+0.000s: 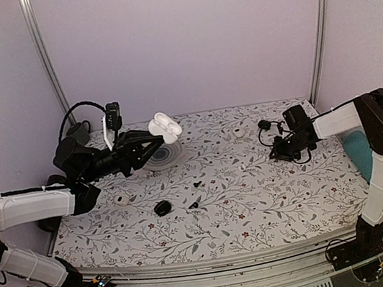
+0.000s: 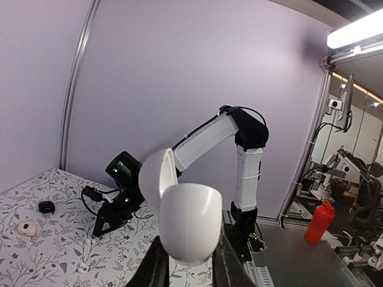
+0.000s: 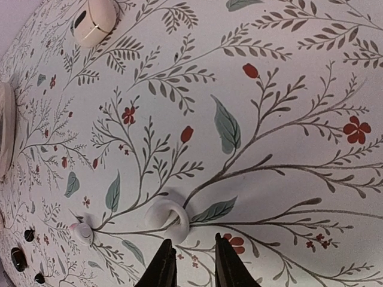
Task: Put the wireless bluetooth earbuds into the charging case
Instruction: Pass from the right arm to the left
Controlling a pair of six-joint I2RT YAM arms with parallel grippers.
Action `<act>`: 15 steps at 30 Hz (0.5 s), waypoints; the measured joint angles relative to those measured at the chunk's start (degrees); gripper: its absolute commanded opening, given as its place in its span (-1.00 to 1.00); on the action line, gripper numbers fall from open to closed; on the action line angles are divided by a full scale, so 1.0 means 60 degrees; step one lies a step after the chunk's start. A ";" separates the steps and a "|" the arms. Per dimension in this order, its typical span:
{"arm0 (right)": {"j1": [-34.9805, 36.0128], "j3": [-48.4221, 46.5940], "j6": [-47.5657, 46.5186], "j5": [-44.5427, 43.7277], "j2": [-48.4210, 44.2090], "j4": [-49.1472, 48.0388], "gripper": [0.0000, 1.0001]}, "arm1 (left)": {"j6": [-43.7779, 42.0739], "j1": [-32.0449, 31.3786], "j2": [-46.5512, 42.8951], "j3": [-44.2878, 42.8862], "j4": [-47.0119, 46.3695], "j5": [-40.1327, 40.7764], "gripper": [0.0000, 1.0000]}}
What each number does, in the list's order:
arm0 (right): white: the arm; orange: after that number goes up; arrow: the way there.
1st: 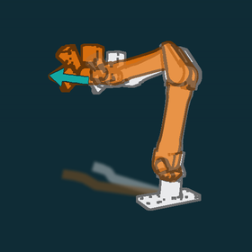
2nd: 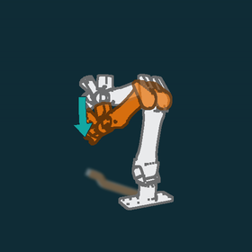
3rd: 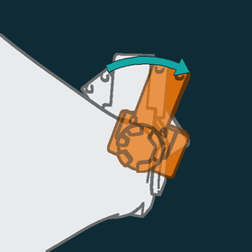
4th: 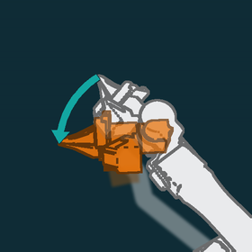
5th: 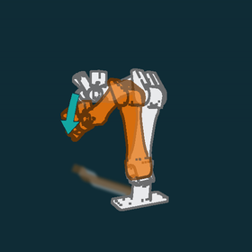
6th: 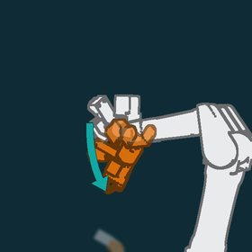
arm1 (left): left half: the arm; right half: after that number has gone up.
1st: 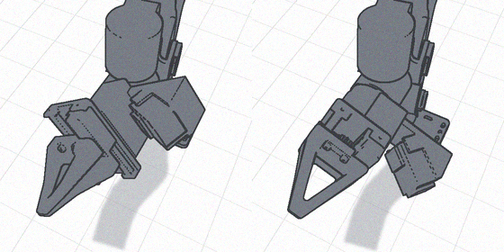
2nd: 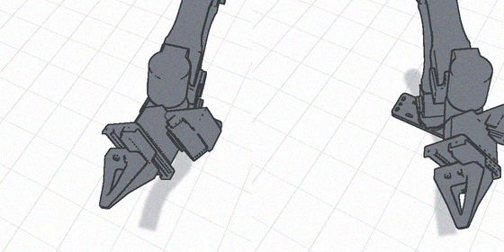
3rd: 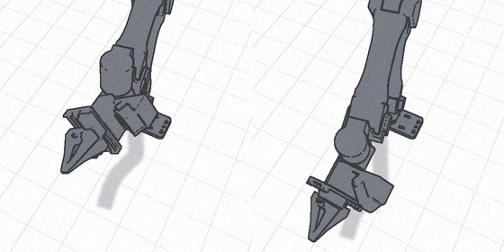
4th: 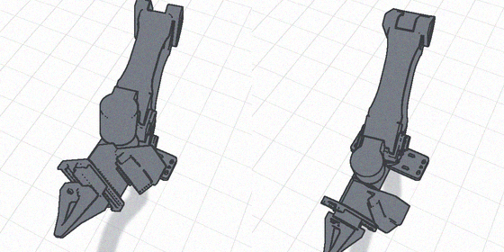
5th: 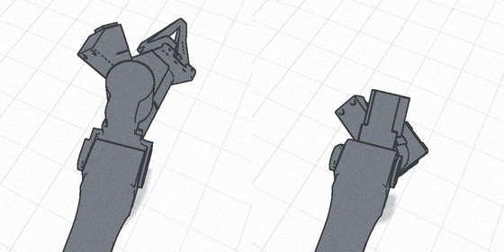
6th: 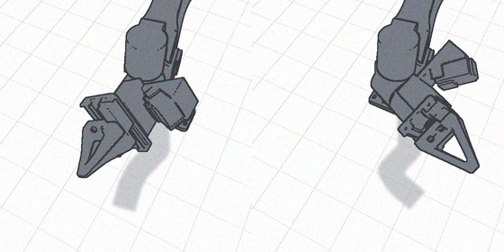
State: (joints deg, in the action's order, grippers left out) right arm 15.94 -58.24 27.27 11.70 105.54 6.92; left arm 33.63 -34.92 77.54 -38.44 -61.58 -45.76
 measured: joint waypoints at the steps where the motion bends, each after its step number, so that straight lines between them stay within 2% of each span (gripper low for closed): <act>1: 0.0000 -0.0029 -0.0025 -0.0033 0.0087 0.0004 -0.52 | 0.0000 0.0000 -0.0022 0.0000 0.0000 0.0000 -1.00; 15: 0.0109 -0.0277 -0.0302 -0.0495 0.0441 0.0189 -0.55 | 0.0000 0.0004 -0.0029 0.0000 0.0087 0.0029 -1.00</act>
State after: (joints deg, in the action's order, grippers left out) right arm 16.60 -59.90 25.45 8.73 108.18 8.05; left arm 33.63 -34.89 77.36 -38.44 -61.06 -45.58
